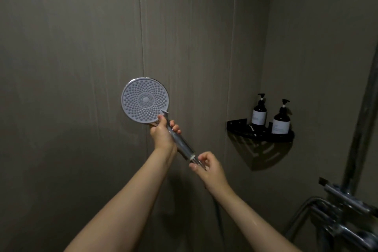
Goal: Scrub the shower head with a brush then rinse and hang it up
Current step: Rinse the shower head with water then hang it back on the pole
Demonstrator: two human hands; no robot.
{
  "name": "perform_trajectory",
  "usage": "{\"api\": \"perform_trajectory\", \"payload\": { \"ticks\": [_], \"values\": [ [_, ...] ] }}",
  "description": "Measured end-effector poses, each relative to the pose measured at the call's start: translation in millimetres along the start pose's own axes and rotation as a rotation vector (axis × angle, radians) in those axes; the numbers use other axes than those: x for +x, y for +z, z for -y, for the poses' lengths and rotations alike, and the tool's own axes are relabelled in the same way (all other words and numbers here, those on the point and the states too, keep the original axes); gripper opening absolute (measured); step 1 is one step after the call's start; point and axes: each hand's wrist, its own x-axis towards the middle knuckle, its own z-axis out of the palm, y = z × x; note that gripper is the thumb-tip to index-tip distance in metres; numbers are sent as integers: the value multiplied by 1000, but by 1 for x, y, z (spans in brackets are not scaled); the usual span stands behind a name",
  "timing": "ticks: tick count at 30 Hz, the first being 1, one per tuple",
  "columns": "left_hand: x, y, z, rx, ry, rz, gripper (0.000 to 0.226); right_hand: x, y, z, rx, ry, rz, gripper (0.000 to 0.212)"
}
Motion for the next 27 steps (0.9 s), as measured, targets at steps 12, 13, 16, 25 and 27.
{"api": "perform_trajectory", "payload": {
  "ticks": [12,13,16,25,27],
  "values": [
    [-4,2,9,19,-19,10,29,5,-1,-8,-3,28,-87,36],
    [-5,1,10,23,-20,15,29,4,-2,-7,-4,55,-69,35],
    [-5,0,12,35,-7,17,30,-1,-6,-11,-47,-14,-7,16],
    [-4,-8,19,54,-27,-12,25,-2,-8,-15,-67,14,8,16],
    [-4,-9,20,58,-27,-13,25,-2,-5,-17,-72,4,-9,24]
  ]
}}
